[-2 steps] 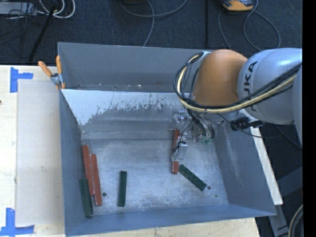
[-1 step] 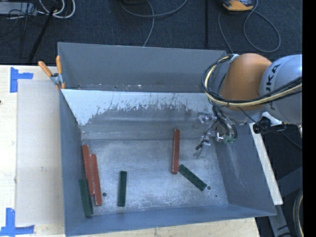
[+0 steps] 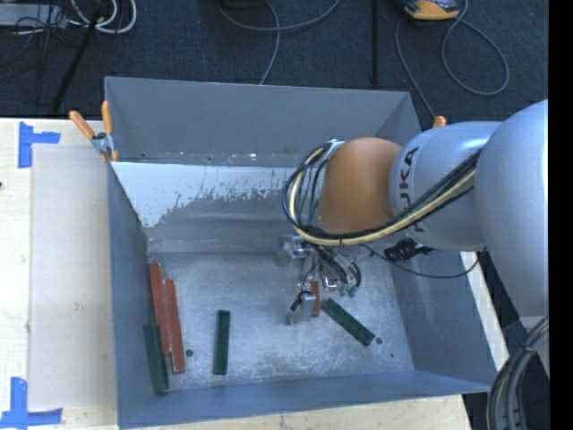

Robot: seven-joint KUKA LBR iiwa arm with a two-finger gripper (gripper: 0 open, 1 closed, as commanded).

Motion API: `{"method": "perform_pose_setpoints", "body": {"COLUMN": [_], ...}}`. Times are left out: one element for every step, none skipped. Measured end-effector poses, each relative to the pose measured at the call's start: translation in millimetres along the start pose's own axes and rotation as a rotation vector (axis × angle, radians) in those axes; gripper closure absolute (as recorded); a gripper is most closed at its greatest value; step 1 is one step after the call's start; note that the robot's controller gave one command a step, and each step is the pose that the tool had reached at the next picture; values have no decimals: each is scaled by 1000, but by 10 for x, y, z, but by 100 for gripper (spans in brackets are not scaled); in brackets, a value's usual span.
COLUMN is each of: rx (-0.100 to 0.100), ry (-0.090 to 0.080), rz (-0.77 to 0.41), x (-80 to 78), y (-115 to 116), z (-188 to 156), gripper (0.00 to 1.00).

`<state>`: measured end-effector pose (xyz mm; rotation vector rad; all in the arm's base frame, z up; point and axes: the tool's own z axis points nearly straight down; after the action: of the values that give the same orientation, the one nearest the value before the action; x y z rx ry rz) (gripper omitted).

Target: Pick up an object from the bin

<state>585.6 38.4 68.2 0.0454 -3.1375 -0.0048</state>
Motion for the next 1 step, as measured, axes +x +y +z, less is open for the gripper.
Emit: {"method": "perform_pose_setpoints", "body": {"rx": [8], "ry": [-9], "rz": [-67], "x": [178], "y": [-1001], "z": [-756], "gripper": [0]}}
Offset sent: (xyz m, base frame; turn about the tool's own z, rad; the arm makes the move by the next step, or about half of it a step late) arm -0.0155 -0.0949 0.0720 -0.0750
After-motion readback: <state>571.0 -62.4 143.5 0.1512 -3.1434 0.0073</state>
